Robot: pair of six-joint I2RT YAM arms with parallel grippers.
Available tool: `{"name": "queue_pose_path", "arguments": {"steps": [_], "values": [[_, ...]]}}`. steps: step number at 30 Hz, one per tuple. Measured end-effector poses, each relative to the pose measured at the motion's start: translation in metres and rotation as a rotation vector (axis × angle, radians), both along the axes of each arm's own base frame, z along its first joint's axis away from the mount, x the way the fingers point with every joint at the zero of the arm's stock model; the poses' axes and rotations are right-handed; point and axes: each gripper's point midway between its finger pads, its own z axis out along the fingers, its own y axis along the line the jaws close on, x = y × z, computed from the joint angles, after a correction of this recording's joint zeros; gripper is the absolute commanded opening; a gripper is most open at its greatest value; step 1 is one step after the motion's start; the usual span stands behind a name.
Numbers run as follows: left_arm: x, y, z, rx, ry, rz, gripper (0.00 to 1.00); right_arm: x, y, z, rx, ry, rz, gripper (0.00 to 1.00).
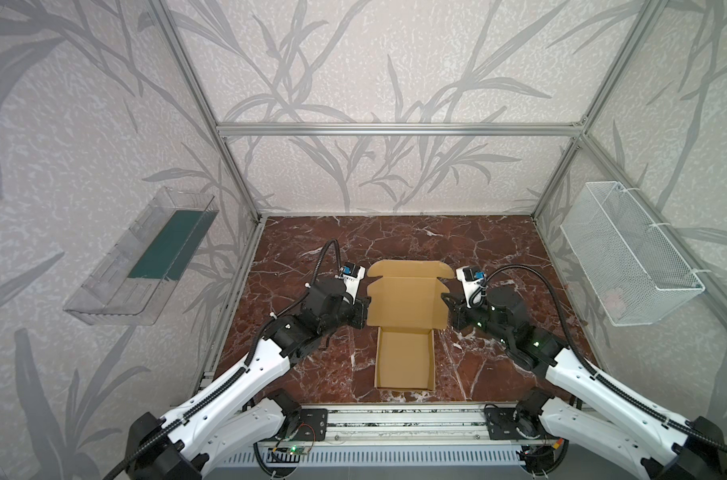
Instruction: Fold the paper box
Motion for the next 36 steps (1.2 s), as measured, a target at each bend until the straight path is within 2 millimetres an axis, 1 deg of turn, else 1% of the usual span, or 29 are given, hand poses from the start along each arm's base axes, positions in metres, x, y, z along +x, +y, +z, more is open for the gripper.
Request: {"name": "queue_pose_path", "arguments": {"steps": [5,10,14,16,19,23,28,36], "values": [[0.018,-0.004,-0.016,0.006,-0.023,0.069,0.0,0.012,-0.002,-0.005,-0.037,-0.01,-0.041,0.0],[0.038,-0.012,-0.026,0.029,-0.058,0.117,0.0,0.025,0.0,-0.007,-0.074,-0.023,-0.067,0.0],[0.054,-0.014,-0.024,0.014,-0.114,0.161,0.0,0.037,0.003,-0.001,-0.091,-0.05,-0.081,0.0],[0.059,-0.014,-0.022,-0.002,-0.146,0.176,0.0,0.043,0.004,0.002,-0.094,-0.067,-0.089,0.0],[0.063,-0.014,-0.021,-0.025,-0.182,0.19,0.0,0.05,0.003,0.003,-0.096,-0.082,-0.1,0.0],[0.068,-0.017,-0.022,-0.047,-0.21,0.199,0.0,0.058,0.004,-0.002,-0.103,-0.082,-0.111,0.02],[0.072,-0.016,-0.03,-0.054,-0.227,0.216,0.0,0.066,0.007,-0.008,-0.113,-0.091,-0.115,0.06],[0.073,-0.012,-0.027,-0.097,-0.283,0.251,0.0,0.078,0.01,-0.013,-0.113,-0.106,-0.136,0.05]]}}
